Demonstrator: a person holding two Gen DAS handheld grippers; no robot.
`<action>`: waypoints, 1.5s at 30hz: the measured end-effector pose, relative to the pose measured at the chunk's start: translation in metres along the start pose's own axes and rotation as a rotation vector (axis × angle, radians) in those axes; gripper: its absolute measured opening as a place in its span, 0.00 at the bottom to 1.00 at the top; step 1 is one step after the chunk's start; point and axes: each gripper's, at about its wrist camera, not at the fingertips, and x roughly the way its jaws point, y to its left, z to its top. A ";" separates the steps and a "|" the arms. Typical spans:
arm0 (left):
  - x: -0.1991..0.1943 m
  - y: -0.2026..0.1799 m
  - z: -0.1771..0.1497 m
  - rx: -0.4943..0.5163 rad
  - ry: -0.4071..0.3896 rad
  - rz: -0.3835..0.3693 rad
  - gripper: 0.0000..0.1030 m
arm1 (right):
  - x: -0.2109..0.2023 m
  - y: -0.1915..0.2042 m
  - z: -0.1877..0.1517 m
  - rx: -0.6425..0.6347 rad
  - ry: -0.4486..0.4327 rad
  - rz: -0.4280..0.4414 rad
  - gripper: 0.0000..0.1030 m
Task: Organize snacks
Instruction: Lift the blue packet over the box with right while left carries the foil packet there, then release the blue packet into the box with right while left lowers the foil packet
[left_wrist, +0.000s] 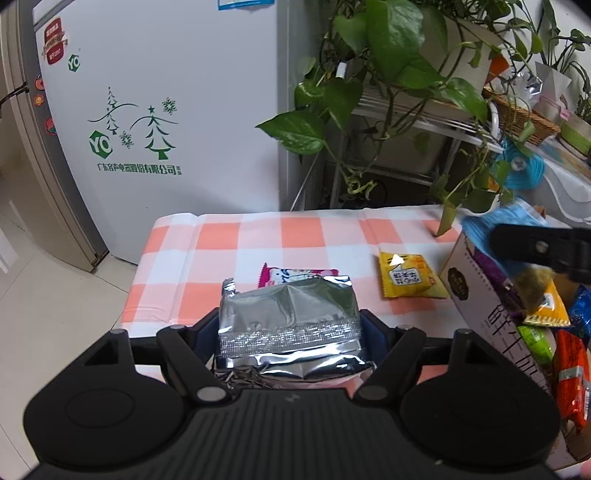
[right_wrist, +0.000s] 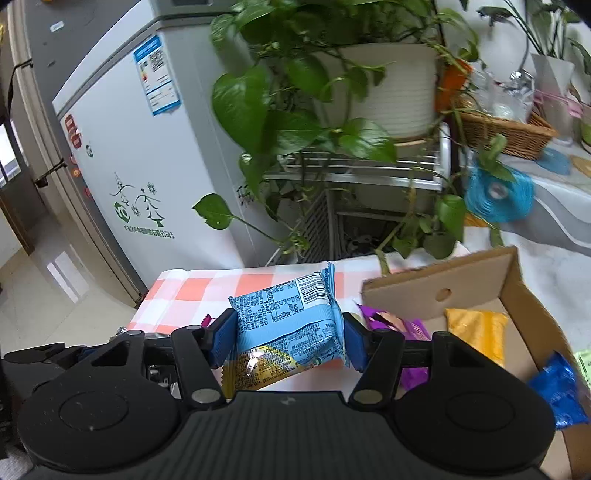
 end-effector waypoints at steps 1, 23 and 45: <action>0.000 -0.002 0.000 0.001 -0.001 -0.003 0.74 | -0.004 -0.003 0.000 0.003 0.004 -0.001 0.64; -0.009 -0.076 0.007 0.082 -0.052 -0.166 0.74 | -0.051 -0.098 0.006 0.129 -0.015 -0.114 0.64; -0.003 -0.165 -0.007 0.185 -0.050 -0.400 0.74 | -0.065 -0.148 -0.006 0.215 0.030 -0.197 0.65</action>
